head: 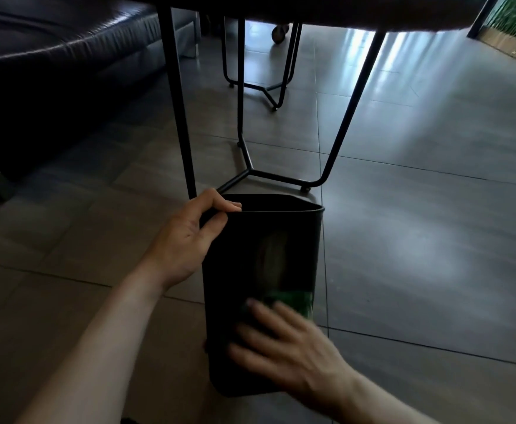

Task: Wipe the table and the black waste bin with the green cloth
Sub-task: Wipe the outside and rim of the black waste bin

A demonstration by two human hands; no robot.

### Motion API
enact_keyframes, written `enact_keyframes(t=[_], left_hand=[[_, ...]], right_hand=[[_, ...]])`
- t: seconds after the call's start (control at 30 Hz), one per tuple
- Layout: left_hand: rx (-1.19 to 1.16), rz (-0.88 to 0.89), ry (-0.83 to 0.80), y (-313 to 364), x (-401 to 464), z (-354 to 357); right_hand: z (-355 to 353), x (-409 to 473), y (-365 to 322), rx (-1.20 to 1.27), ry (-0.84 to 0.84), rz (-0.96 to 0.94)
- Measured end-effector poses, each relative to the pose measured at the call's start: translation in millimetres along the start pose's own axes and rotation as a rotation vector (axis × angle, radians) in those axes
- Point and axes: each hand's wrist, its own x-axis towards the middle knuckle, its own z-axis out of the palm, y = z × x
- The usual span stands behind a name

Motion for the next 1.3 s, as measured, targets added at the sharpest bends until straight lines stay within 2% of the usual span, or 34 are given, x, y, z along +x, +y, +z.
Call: enact_keyframes(t=[0.1,0.17,0.23,0.33,0.4,0.47,0.53,0.6,0.67,0.73,0.87,0.93,1.0,1.17,1.23,1.3], left_hand=[[-0.012,0.019,-0.011,2.5,-0.1,-0.2],[-0.011,0.021,-0.027,3.8,-0.7,-1.4],[-0.018,0.016,-0.035,3.7,-1.5,-2.5],[-0.009,0.001,-0.039,5.2,-4.3,-3.2],[0.009,-0.002,-0.055,6.4,-5.3,-2.8],[0.024,-0.001,-0.059,7.4,-5.7,-3.8],[0.020,0.012,-0.064,9.4,-5.9,-3.4],[0.012,0.029,-0.072,12.3,-6.1,-2.5],[0.012,0.043,-0.081,13.5,-6.5,-2.1],[0.004,0.024,-0.078,10.8,-7.0,-3.0],[0.002,-0.017,-0.091,11.2,-8.0,-4.8],[0.024,-0.011,-0.098,13.4,-8.6,-2.5],[0.026,-0.001,-0.099,14.8,-7.4,-1.4],[0.013,-0.023,-0.103,13.4,-6.4,-2.0],[0.016,-0.033,-0.102,12.2,-5.9,-2.8],[0.004,-0.046,-0.084,11.0,-6.0,-3.4]], right_hand=[[-18.5,52.8,33.2,0.043,0.194,0.318],[-19.1,70.4,40.1,0.035,0.235,0.449],[-8.9,56.0,23.4,-0.018,0.201,0.369],[12.2,0.4,-16.6,-0.104,0.015,-0.012],[11.6,-25.5,-22.0,-0.207,-0.085,-0.139],[3.1,-22.7,-10.3,-0.127,-0.050,-0.045],[-11.9,4.4,10.6,-0.021,0.078,0.169],[-29.0,40.7,38.9,-0.012,0.206,0.356],[-34.8,62.5,55.3,-0.026,0.299,0.454],[-26.3,54.7,44.5,-0.043,0.258,0.410],[5.4,-15.1,-15.2,-0.091,0.024,0.027],[4.9,-33.4,-21.2,-0.121,-0.041,-0.041],[-3.9,-22.7,-10.9,-0.066,-0.036,0.023],[-34.1,46.1,50.2,-0.026,0.262,0.442],[-33.9,48.8,49.2,-0.040,0.264,0.484],[-25.9,29.2,25.8,-0.044,0.176,0.407]])
